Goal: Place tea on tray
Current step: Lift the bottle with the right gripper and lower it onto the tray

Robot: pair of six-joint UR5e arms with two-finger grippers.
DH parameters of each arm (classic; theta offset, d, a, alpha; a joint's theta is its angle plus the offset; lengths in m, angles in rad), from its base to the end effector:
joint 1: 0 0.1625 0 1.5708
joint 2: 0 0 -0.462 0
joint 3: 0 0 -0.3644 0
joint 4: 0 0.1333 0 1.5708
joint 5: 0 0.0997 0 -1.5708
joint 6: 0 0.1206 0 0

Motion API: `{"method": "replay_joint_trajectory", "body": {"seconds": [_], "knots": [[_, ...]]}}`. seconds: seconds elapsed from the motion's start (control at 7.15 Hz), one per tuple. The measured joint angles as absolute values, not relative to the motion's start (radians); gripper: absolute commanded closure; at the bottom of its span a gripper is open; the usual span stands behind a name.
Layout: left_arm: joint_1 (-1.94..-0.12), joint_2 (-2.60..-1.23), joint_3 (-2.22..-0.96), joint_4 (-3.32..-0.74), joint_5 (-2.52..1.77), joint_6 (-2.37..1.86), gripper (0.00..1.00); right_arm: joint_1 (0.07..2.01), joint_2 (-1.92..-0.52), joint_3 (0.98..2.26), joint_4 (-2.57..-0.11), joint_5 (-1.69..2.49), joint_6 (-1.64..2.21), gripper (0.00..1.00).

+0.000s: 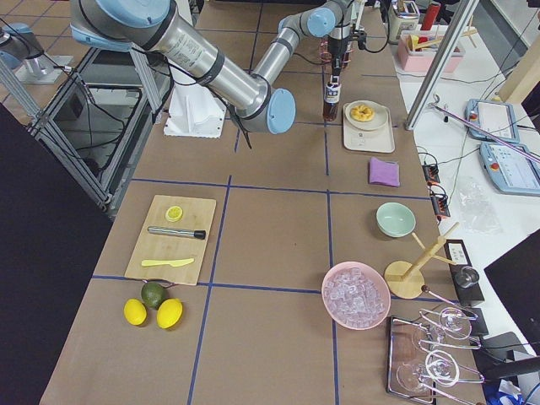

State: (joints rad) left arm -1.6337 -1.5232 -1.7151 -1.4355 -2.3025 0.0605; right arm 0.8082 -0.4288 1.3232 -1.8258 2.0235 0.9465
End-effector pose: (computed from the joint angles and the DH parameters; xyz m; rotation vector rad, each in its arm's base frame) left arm -0.0801 -0.4327 0.6823 0.0083 0.7325 -0.0164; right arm -0.4896 -0.6290 0.0980 0.0828 -0.7602 0.0301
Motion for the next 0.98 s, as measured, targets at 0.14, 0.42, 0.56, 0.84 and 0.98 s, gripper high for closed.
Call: {"method": "replay_joint_trajectory", "body": {"seconds": [0.14,0.42,0.56,0.84,0.98], "knots": [[-1.634,-1.523,-1.715,-1.435,-2.302,0.060,0.00,0.860,-0.426,1.269,-1.805,2.062,0.887,1.00],[-1.634,-1.524,-1.716,-1.436,-2.303,0.060,0.00,0.934,-0.422,1.108,-1.685,2.121,0.812,1.00],[-1.633,-1.525,-1.717,-1.436,-2.304,0.060,0.00,0.952,-0.421,1.046,-1.639,2.132,0.790,0.97],[-1.633,-1.525,-1.721,-1.436,-2.304,0.059,0.00,0.963,-0.420,0.994,-1.607,2.138,0.769,0.73],[-1.634,-1.525,-1.721,-1.436,-2.304,0.059,0.00,0.962,-0.420,0.988,-1.604,2.138,0.766,0.48]]}}
